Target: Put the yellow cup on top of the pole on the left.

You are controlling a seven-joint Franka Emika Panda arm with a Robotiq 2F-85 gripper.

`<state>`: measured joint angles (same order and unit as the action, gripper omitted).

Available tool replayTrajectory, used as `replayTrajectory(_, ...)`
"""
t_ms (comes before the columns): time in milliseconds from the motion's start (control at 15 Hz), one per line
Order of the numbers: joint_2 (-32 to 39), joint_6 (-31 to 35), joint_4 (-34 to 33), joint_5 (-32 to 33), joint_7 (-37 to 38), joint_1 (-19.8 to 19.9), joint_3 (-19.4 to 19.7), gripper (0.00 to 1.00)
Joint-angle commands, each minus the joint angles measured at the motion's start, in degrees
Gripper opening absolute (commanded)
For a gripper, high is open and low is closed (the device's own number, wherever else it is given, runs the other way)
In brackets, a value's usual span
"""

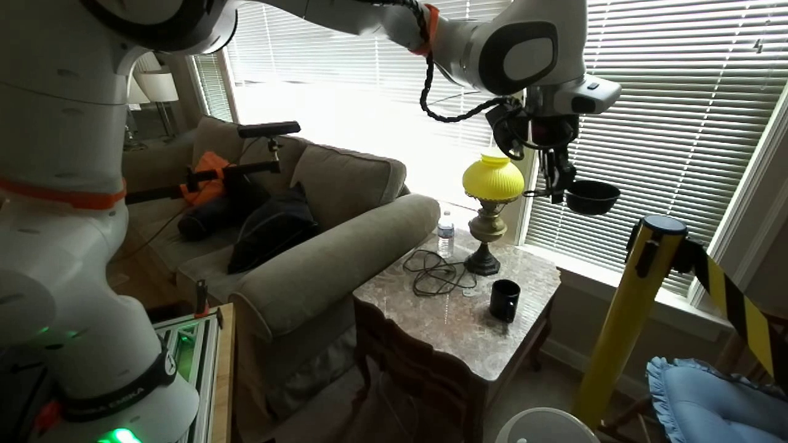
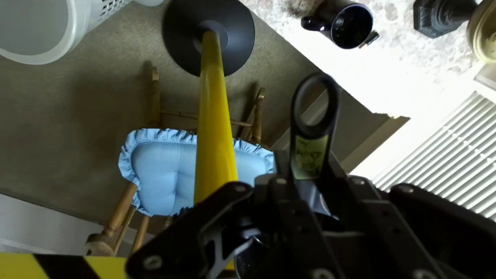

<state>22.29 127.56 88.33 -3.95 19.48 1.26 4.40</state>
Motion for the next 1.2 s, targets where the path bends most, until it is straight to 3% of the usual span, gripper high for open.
replayTrajectory(0, 1.88, -2.95, -4.63, -0.87, 2.43, 1.48, 1.44, 0.06)
replayTrajectory(333, 4.85, -4.33, -10.1, -1.18, 2.29, 3.92, 2.58, 0.06)
replayTrajectory(400, 2.11, -3.35, -6.34, -0.07, 1.8, 3.32, 2.55, 0.23)
replayTrajectory(800, 3.93, -3.39, -8.75, -0.12, 1.77, 3.89, 2.61, 0.23)
replayTrajectory(867, 3.97, -3.39, -8.81, -0.12, 1.77, 3.9, 2.61, 0.06)
replayTrajectory(1133, 6.61, -4.41, -12.89, 0.08, 1.98, 4.06, 2.72, 0.06)
